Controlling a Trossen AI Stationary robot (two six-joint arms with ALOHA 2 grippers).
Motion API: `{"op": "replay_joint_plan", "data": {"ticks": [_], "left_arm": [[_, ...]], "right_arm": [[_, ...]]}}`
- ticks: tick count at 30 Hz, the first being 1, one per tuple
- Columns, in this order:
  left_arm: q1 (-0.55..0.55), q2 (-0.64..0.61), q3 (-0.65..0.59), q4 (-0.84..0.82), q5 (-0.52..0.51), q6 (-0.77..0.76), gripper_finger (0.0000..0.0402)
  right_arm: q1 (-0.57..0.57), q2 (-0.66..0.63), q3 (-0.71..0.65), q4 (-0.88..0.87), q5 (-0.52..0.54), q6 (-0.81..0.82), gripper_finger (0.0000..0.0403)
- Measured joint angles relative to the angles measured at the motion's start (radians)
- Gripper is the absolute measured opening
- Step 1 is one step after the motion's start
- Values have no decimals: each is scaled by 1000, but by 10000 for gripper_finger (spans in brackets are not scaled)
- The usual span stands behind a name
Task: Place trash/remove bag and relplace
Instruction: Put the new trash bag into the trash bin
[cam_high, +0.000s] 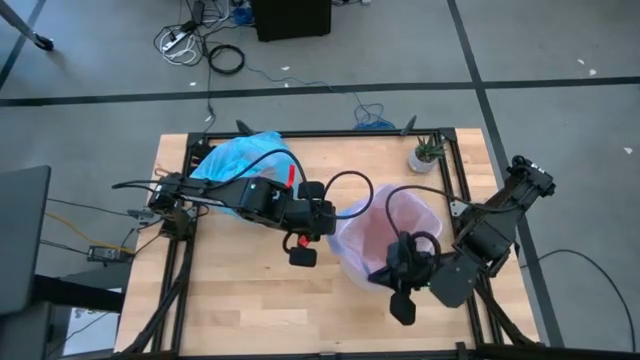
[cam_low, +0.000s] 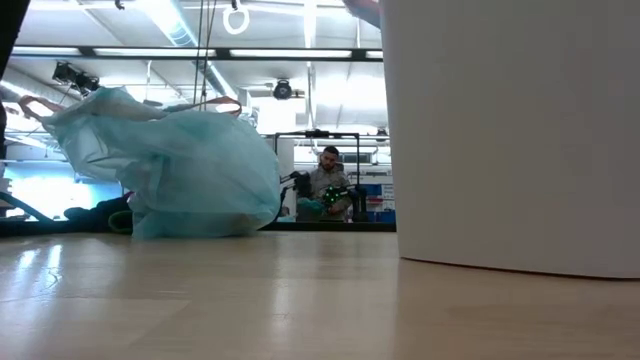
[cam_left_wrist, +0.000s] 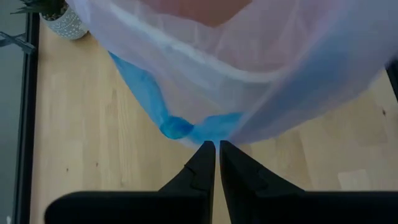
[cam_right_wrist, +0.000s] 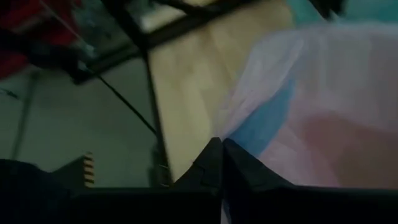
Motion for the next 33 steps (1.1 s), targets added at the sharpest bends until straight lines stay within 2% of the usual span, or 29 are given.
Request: {"op": "replay_joint_plan", "data": {"ticks": [5, 13, 17, 28, 33], "left_arm": [[0, 0, 0, 0, 0, -3, 33], [-7, 0, 0, 0, 5, -2, 33], [-7, 0, 0, 3, 6, -2, 33], [-8, 0, 0, 35, 9, -4, 33], [-13, -7, 0, 25, 2, -26, 33]], "right_arm": [[15, 0, 0, 98, 13, -53, 0], [32, 64, 1, 99, -74, -16, 0], [36, 99, 1, 82, -83, -3, 0], [44, 129, 1, -94, 15, 56, 0], [47, 130, -1, -108, 8, 53, 0]]}}
